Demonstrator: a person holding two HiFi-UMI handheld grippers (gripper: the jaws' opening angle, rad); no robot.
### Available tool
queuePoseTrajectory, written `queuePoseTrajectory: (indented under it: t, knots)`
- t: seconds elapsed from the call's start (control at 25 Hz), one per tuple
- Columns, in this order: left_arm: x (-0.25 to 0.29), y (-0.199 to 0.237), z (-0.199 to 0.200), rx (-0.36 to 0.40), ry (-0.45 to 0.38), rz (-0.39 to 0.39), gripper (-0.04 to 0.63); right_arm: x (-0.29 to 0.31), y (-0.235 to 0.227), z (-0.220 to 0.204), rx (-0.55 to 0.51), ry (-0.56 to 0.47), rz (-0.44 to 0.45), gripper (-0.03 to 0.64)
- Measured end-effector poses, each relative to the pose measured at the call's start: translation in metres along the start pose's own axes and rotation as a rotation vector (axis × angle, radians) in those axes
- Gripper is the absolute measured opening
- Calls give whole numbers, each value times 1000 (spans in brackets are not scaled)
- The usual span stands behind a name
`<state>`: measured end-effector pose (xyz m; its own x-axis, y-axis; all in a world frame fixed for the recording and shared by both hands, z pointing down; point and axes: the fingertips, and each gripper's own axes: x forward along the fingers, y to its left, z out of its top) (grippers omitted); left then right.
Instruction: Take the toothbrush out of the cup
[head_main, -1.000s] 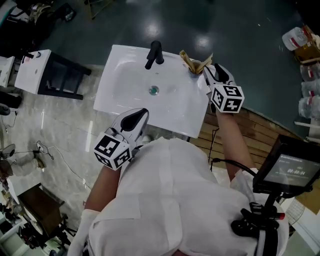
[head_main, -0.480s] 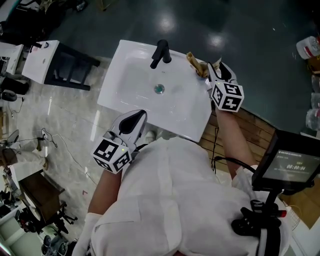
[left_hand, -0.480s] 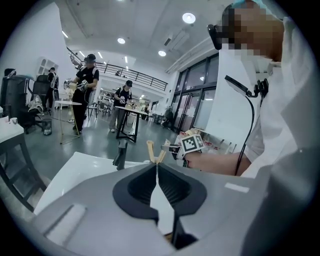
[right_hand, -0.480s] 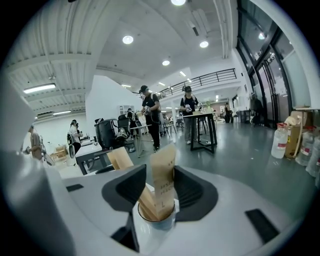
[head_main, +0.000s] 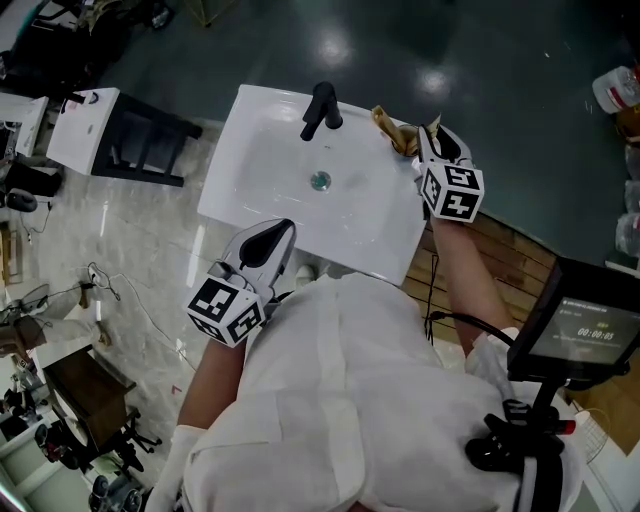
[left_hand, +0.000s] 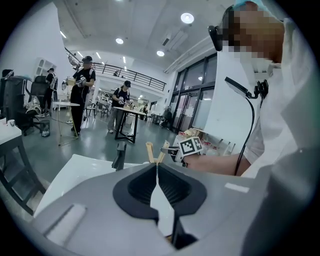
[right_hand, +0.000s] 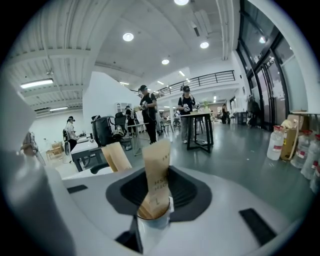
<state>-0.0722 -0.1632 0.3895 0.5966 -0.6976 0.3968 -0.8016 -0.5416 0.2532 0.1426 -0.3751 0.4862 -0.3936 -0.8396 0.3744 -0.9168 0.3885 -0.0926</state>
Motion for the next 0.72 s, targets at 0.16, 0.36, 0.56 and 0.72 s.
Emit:
queuePoseTrajectory:
  t: [0.16, 0.36, 0.56, 0.72]
  knots:
    - [-5, 3, 4, 4, -6, -4, 6, -1, 2, 4, -7, -1, -9, 76]
    - [11, 11, 8, 1, -7, 2, 6, 14, -10, 4, -19, 4, -12, 60]
    - [-12, 6, 6, 1, -12, -12, 6, -6, 5, 8, -37, 0, -26, 54]
    - [-11, 9, 9, -3, -21, -20, 6, -2, 4, 14, -43, -6, -28, 52]
